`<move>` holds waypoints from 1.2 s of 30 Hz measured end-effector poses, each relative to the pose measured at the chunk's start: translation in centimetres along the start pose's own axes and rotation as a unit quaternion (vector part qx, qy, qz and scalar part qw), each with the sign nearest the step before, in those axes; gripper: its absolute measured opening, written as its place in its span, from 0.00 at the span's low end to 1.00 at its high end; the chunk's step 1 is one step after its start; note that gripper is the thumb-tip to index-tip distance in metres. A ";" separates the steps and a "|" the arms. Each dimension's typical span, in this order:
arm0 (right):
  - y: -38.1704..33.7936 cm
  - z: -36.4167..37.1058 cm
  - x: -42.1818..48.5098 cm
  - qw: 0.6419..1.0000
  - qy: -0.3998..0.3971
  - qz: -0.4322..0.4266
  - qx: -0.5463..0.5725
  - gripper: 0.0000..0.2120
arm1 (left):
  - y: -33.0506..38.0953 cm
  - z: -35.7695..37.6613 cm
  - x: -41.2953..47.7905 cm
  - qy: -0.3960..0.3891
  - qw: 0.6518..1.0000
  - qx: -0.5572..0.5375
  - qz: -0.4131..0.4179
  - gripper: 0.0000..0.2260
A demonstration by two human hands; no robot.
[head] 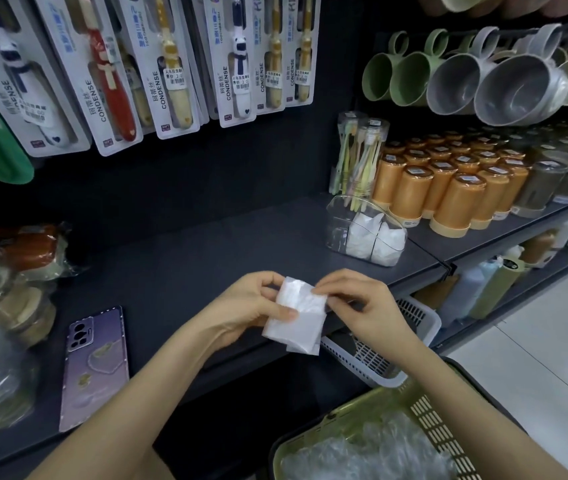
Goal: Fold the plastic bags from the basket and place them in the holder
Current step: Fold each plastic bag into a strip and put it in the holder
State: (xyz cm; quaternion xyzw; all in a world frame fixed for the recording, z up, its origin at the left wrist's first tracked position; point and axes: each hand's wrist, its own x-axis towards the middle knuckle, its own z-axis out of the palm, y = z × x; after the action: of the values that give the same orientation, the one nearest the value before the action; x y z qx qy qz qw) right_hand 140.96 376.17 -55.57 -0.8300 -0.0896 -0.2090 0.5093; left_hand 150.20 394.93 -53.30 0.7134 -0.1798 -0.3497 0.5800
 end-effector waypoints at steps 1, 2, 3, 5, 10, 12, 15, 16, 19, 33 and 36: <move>-0.2 -0.5 0.1 0.996 -0.008 0.054 0.066 0.16 | 0.1 0.2 0.3 0.016 0.999 0.039 0.020 0.14; -0.3 -0.9 0.2 0.987 -0.008 0.107 0.119 0.17 | 0.4 0.4 0.6 0.031 0.996 0.078 0.040 0.14; -0.2 -1.1 0.4 0.978 0.002 0.151 0.143 0.15 | 0.6 0.8 0.9 0.042 0.991 0.113 0.061 0.14; -0.1 -1.4 0.7 0.976 0.024 0.193 0.093 0.10 | 1.1 1.6 1.6 0.053 0.980 0.163 0.100 0.14; 1.1 -2.7 1.5 0.980 0.075 0.183 -0.017 0.08 | 1.8 2.6 4.5 0.010 0.967 0.198 0.160 0.14; 1.5 -4.2 2.0 0.977 0.098 0.189 -0.022 0.09 | 1.9 2.3 6.4 0.003 0.969 0.179 0.168 0.16; 2.3 -6.6 3.0 0.975 0.107 0.193 -0.030 0.09 | 2.1 1.0 10.6 0.075 0.956 0.220 0.180 0.23; 2.6 -7.5 3.5 0.973 0.110 0.199 -0.029 0.08 | 2.4 0.7 12.4 0.095 0.949 0.246 0.173 0.28; 3.5 -10.0 5.3 0.970 0.114 0.211 -0.041 0.05 | 3.4 0.4 16.6 0.086 0.948 0.275 0.132 0.44; 7.9 -12.9 13.0 0.947 0.062 0.316 0.014 0.05 | 3.1 1.0 21.8 -0.017 0.989 0.098 0.110 0.46; 8.4 -12.1 12.6 0.951 0.019 0.303 -0.048 0.05 | 2.5 0.8 20.5 -0.017 0.988 0.080 0.129 0.43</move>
State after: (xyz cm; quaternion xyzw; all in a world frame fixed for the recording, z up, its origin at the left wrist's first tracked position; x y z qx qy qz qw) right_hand 152.26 360.77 -52.08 -0.8377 0.1861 -0.0641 0.5095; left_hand 164.13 380.15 -56.94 0.7219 -0.3078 -0.2686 0.5585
